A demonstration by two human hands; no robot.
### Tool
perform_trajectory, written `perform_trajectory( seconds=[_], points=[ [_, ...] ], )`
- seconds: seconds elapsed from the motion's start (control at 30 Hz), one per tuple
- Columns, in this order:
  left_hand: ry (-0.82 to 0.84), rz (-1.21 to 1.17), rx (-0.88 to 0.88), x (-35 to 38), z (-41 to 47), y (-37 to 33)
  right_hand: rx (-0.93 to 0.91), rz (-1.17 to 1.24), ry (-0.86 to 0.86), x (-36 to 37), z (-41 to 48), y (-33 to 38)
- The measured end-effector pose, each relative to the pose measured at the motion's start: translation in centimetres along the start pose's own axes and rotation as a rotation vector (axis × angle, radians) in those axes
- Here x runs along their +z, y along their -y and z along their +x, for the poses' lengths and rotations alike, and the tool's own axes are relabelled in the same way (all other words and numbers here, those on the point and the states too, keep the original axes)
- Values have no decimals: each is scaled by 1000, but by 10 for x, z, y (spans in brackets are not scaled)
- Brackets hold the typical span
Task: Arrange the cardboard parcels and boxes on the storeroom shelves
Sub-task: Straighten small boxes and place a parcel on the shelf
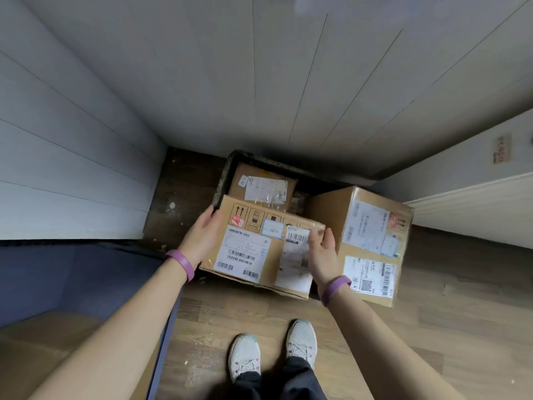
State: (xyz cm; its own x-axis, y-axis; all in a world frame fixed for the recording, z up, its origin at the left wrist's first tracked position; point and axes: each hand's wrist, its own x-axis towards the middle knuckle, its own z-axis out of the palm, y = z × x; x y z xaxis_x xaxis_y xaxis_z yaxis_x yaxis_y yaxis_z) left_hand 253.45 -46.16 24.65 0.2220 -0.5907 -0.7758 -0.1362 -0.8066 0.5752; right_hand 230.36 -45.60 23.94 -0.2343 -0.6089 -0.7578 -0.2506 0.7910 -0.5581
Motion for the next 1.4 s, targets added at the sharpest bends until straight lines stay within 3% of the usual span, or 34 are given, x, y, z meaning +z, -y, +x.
perform_trajectory(
  seconds=[0.37,0.6,0.8,1.1,1.4],
  points=[
    [-31,-248,56,-67,-202,-124,-247,-150,303,-25,-197,189],
    [-270,-352,275,-124,-343,-209,-553,-290,496,-18,-316,304],
    [-603,-471,386,-167,-480,-217,-872,-365,738,-15,-440,351],
    [-1051,-643,551,-182,-698,-142,-1180,-359,1277,-15,-658,293],
    [-1546,-862,373,-118,-883,42,-1201,-567,1752,-15,-824,118]
  ],
)
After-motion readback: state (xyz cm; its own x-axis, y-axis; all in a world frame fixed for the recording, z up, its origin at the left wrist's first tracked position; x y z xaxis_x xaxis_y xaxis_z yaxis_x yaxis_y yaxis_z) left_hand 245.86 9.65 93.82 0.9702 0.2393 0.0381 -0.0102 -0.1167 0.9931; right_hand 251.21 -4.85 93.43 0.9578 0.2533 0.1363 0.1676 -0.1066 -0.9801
